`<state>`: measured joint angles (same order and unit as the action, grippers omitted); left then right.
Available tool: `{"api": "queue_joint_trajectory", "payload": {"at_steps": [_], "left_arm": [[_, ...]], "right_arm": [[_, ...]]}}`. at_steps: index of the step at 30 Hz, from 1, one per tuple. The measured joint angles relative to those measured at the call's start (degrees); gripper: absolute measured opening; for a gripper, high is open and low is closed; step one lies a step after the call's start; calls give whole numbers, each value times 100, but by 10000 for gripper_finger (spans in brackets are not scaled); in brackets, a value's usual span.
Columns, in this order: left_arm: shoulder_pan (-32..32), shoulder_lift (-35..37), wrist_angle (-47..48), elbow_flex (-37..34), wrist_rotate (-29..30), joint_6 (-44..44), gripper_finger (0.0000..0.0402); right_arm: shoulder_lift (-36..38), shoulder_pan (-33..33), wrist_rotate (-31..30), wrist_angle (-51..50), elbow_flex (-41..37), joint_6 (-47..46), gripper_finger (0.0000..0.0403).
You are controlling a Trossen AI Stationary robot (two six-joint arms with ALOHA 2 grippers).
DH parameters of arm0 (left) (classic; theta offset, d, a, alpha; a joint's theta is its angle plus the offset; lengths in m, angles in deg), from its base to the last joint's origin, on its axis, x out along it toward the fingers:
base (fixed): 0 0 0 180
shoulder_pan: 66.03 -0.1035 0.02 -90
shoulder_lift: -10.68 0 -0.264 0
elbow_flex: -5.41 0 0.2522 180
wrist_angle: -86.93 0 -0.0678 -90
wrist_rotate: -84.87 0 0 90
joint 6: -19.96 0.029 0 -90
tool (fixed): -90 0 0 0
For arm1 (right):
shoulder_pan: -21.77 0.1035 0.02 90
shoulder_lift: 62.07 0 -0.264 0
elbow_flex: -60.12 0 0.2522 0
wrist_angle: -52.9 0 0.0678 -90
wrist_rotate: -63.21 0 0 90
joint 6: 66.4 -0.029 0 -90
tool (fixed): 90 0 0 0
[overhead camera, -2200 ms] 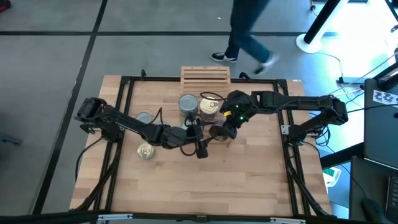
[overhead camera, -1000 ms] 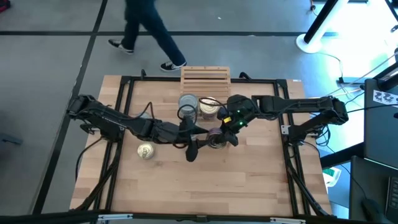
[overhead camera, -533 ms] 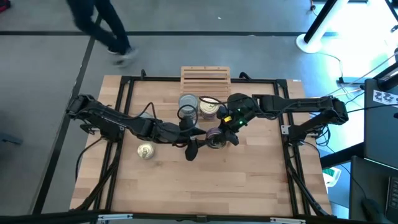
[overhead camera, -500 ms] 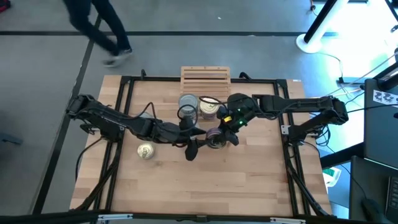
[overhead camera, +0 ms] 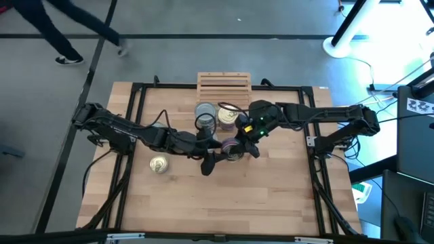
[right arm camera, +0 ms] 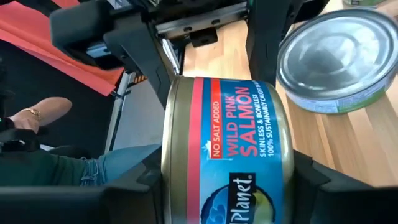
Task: Stack canned seafood by type on shelf
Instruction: Put the blue tuna can on the shelf
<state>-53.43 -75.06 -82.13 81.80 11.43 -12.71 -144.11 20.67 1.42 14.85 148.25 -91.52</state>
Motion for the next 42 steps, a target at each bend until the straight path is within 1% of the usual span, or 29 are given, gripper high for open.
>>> {"api": "queue_joint_trajectory", "payload": {"at_steps": [4,9,11,14,17,22,25,27,33,37,42], "left_arm": [[0,0,-127,0,2,190,230],[-7,0,-114,0,7,117,192],[-4,0,-94,0,29,122,191],[-2,-2,-59,-4,32,159,189],[-2,-2,-35,-4,27,152,188],[-2,-2,-16,-4,20,8,188],[-7,-2,15,-4,45,-105,188],[-38,-2,99,-5,44,-238,188],[-194,-2,354,-5,-18,-840,188],[-301,-2,323,-7,-194,-1157,188],[-488,9,314,-1,-485,-1834,188]], "right_arm": [[0,-4,32,26,0,0,184],[4,-2,-133,9,0,100,186],[4,-2,-195,14,0,65,205],[4,-2,-352,21,0,30,249],[4,-4,-396,-45,0,34,283],[4,-38,-402,-659,2,303,312],[23,-84,-409,-1061,3,343,314],[28,-94,-522,-1217,11,457,313],[161,-122,-631,-1425,9,882,312],[352,-120,-879,-1628,9,1071,312],[571,-111,-1501,-1751,2,1213,312]]}}
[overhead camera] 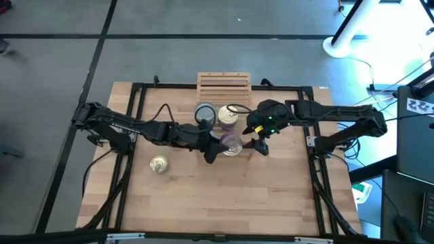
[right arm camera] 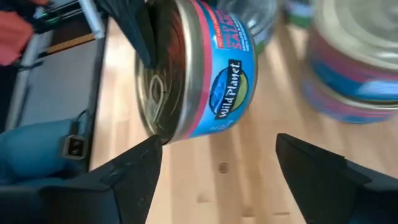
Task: Stack canned seafood by type on shelf
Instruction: Put the blue tuna can on the shelf
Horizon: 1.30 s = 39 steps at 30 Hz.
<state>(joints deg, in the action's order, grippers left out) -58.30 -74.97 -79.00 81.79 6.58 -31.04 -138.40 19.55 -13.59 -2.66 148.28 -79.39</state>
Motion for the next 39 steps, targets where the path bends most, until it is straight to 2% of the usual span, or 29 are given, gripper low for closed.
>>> {"api": "queue_joint_trajectory", "payload": {"at_steps": [8,15,22,29,35,39], "left_arm": [[-290,17,37,29,-338,-830,188],[-384,22,162,36,-717,-1176,188],[-380,3,262,154,-754,-1191,191],[-319,-2,498,377,-849,-1274,193],[-216,22,1152,440,-814,-1498,194],[-165,21,1134,445,-797,-1517,194]], "right_arm": [[32,8,-724,179,2,159,312],[47,415,-1243,259,2,476,312],[49,886,-2002,230,2,584,312],[287,1211,-2280,-119,-15,627,312],[589,1409,-2865,-438,-11,620,312],[609,1438,-2914,-498,-11,616,312]]}}
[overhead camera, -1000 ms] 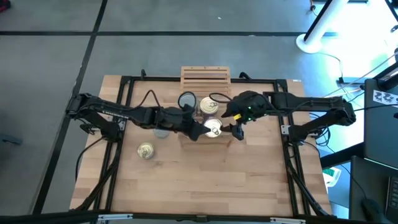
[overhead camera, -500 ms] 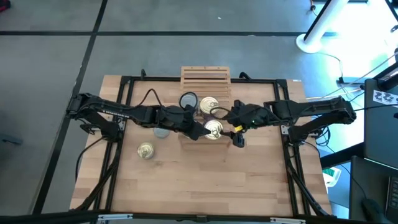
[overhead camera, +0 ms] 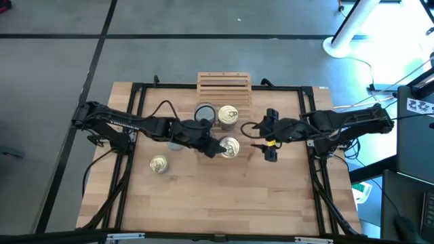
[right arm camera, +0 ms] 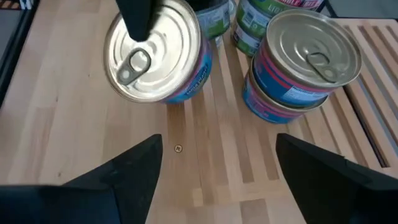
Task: Stack canned seafood by type on shelf
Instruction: Put the blue tuna can on the shelf
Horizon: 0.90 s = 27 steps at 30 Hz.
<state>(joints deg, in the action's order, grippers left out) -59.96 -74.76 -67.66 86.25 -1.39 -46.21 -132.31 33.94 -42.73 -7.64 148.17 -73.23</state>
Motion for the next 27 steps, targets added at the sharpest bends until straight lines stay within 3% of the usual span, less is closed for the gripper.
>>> {"api": "queue_joint_trajectory", "payload": {"at_steps": [15,27], "left_arm": [[-199,-10,-145,69,94,9,195],[-389,-10,-153,72,104,-142,195]], "right_arm": [[-16,-13,1,57,2,-11,312],[-372,-13,2,1072,9,353,312]]}}
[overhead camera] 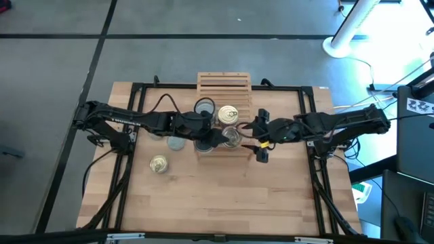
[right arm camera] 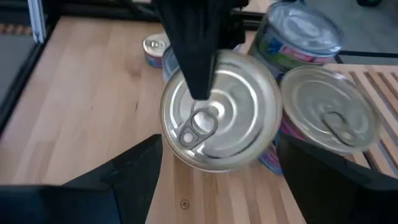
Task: Stack canned seafood by type on shelf
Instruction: Put the blue tuna can on the shelf
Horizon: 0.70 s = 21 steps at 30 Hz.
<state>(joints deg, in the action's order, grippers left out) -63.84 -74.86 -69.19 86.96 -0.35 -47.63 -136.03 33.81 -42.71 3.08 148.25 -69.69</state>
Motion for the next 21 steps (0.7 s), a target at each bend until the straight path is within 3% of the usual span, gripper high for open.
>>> {"api": "queue_joint_trajectory", "payload": {"at_steps": [9,21], "left_arm": [[-4,2,110,7,17,2,196],[8,9,164,9,-148,27,196]], "right_arm": [[-625,2,-460,432,0,71,312],[-334,0,-518,60,0,14,312]]}}
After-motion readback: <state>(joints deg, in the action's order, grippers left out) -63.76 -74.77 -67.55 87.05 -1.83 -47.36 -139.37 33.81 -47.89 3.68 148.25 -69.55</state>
